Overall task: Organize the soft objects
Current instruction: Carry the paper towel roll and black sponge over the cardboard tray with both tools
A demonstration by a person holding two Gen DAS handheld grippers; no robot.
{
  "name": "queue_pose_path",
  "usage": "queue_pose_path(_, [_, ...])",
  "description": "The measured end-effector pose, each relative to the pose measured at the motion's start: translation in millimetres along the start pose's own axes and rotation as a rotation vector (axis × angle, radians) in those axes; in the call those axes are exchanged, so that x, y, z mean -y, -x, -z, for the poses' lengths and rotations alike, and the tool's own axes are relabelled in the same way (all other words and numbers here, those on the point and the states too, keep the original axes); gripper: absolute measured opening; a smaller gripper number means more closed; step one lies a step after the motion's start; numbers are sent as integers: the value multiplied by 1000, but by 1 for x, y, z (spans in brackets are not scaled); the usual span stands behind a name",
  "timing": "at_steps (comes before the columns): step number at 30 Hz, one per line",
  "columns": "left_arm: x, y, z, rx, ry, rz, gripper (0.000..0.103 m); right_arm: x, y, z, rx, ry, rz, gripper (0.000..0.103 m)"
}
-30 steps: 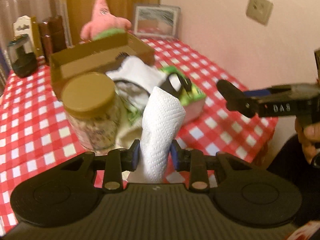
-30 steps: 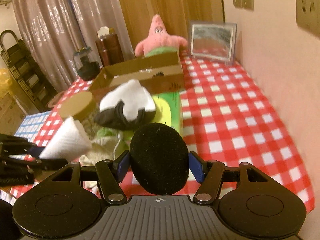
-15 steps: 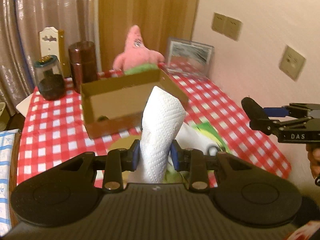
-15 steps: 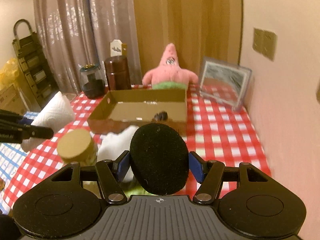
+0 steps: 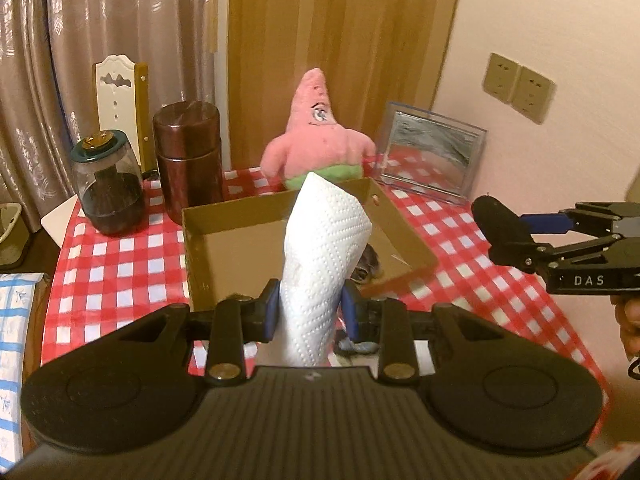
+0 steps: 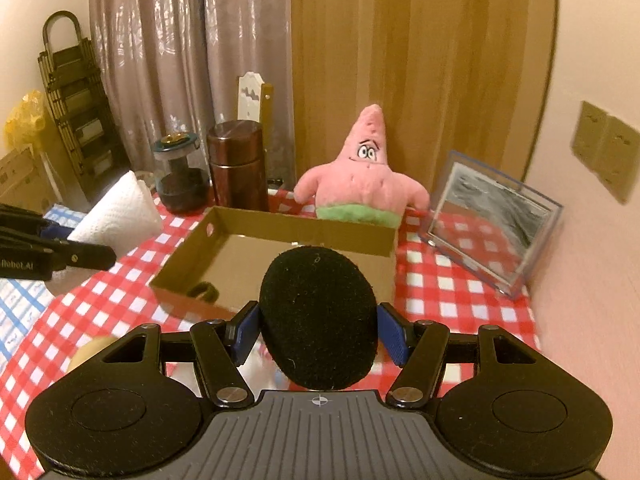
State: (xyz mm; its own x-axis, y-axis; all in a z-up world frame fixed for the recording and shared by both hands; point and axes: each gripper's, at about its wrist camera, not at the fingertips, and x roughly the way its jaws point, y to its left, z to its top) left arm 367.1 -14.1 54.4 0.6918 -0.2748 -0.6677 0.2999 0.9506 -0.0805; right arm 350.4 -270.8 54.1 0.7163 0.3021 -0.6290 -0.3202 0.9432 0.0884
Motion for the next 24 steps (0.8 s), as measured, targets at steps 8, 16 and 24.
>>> queue_pose_path(8, [-27, -59, -17, -20, 29, -33, 29, 14, -73, -29, -32, -29, -23, 63])
queue_pose_path(16, [-43, -109, -20, -58, 38, -73, 29, 19, -129, -37, -80, -56, -33, 63])
queue_pose_path(24, [-49, -142, -20, -96, 30, -83, 30, 19, -164, -38, -115, -85, -39, 63])
